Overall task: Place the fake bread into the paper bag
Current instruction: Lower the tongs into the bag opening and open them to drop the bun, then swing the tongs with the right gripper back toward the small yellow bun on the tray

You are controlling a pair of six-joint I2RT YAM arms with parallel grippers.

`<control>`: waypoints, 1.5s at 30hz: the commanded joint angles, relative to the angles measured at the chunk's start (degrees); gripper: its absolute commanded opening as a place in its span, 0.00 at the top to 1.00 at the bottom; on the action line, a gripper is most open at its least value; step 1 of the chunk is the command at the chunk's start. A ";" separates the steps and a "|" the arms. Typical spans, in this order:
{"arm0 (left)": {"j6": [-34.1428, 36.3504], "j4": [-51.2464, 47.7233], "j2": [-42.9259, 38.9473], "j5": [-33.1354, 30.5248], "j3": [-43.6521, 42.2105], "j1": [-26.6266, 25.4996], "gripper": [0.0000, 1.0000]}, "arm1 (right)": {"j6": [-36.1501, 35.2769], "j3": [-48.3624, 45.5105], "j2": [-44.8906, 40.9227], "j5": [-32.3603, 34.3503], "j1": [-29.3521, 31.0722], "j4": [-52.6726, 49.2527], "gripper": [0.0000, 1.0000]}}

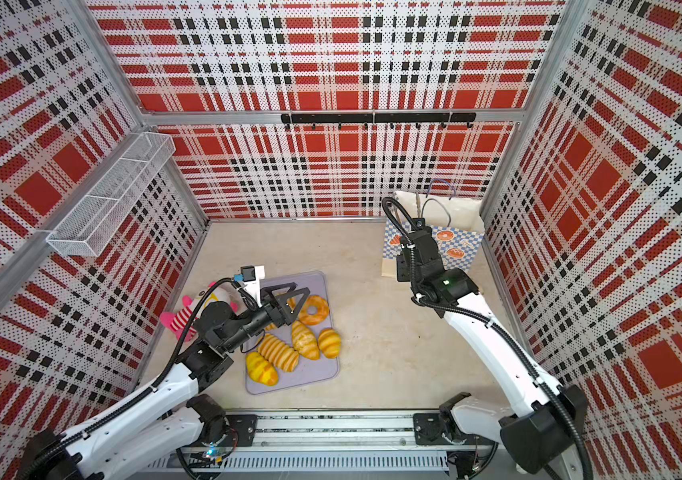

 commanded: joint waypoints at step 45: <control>-9.44 -51.33 -12.32 -5.65 6.62 -5.01 0.02 | 11.45 -27.87 -21.79 -46.82 9.94 -16.00 0.63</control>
